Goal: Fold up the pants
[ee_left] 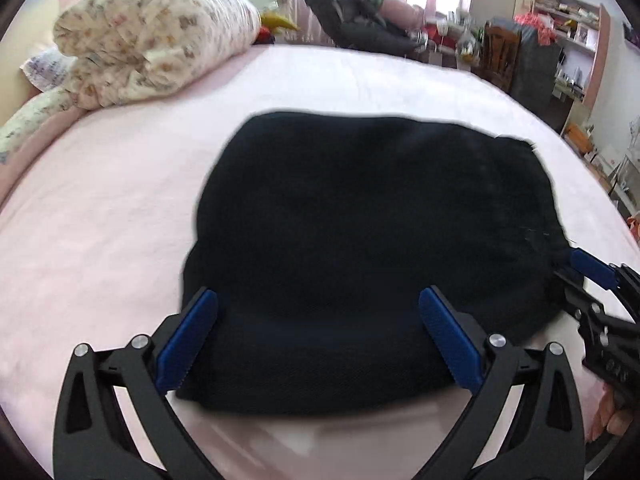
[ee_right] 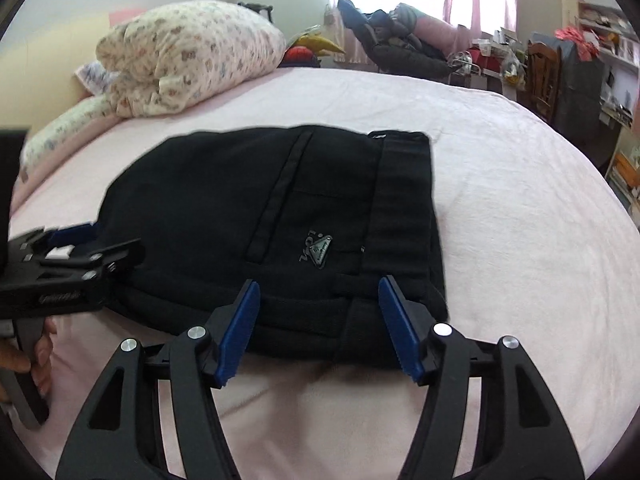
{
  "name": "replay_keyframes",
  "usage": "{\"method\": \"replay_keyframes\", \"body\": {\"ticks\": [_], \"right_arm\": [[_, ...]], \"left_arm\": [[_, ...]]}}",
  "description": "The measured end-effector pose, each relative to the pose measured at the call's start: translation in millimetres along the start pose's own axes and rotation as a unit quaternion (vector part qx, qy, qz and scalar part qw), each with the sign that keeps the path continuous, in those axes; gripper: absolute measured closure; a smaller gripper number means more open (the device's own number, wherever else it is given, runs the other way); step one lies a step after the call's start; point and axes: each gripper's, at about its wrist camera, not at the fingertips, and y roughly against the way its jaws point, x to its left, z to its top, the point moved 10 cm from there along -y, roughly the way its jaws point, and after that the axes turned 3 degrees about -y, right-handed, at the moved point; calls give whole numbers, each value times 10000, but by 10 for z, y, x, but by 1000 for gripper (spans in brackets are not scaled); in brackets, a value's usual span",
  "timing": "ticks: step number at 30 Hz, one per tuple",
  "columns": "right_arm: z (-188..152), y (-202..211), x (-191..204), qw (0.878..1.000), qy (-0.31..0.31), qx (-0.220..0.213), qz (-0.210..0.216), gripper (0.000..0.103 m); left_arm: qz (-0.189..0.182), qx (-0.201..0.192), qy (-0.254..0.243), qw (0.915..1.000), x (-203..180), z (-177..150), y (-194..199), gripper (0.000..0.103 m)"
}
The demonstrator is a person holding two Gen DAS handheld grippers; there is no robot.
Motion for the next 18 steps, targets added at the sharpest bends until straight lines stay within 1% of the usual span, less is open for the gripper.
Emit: {"method": "replay_keyframes", "body": {"ticks": [2,3,4,5,6,8,10,11,13,16,18], "right_arm": [[11,185,-35,9995,-252,-175,124,39],[8,310,-62,9987,-380,-295,148,35],[-5,421,-80,9981,-461,-384,150,28],[-18,524,-86,9974,-519,-469,147,15],[-44,669,-88,9965,-561,-617,98,12],[-93,883,-51,9951,-532,-831,63,9],[-183,1110,7,9937,-466,-1017,-61,4],[-260,1242,40,9925,-454,-1134,-100,3],[-375,1394,65,9914,-434,-1223,-168,1],[-620,1598,116,9893,-440,-1361,-302,1],[-751,1641,166,9893,-503,-1334,-306,1]], "left_arm": [[124,-209,-51,9997,18,-34,244,2],[193,-277,-71,9994,30,-68,343,2],[269,-370,-83,9989,56,-104,469,2],[326,-433,-82,9985,54,-156,574,2],[397,-520,-77,9978,67,-218,703,2],[485,-665,-89,9966,86,-315,881,2],[540,-715,-123,9959,33,-464,1073,2],[526,-711,-130,9960,18,-551,1144,2],[471,-716,-139,9962,-31,-711,1262,2],[580,-798,-213,9949,-61,-942,1414,2],[645,-769,-255,9946,-88,-1098,1470,2]]}}
